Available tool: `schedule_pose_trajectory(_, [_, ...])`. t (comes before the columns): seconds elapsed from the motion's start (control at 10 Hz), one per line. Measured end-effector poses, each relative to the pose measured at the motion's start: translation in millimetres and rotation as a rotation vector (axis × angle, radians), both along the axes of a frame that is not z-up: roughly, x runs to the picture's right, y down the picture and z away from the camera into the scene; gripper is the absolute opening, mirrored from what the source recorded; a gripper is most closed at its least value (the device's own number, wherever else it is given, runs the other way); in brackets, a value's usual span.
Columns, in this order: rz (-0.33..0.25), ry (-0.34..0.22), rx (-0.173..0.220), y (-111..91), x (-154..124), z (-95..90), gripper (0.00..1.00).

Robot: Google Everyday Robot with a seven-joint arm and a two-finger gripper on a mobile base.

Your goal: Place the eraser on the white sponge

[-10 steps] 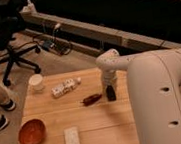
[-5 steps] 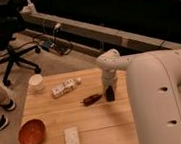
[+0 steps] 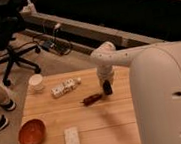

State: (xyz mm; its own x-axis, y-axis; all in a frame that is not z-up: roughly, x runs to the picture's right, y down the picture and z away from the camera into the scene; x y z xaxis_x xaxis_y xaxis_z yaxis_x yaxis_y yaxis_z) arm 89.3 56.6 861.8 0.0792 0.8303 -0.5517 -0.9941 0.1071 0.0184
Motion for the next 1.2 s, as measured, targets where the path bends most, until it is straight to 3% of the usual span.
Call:
schedule_pose_trajectory(0.1, [-0.042,-0.018,0.023,-3.3,-12.0,-15.0,0.02])
schedule_pose_trajectory(0.2, [-0.122,-0.059,0.057,-1.4,-37.3,-43.7,0.02])
schedule_pose_trajectory(0.5, [-0.266,-0.146,0.076,23.1,-85.2,-88.5,0.02])
schedule_pose_trajectory(0.7, [-0.385,-0.236,0.047,61.4,-129.0,-115.9,0.02])
schedule_pose_trajectory(0.9, [-0.458,-0.325,0.018,90.4,-164.6,-132.6,0.02])
schedule_pose_trajectory(1.2, [-0.54,-0.433,-0.036,125.6,-200.6,-140.2,0.02])
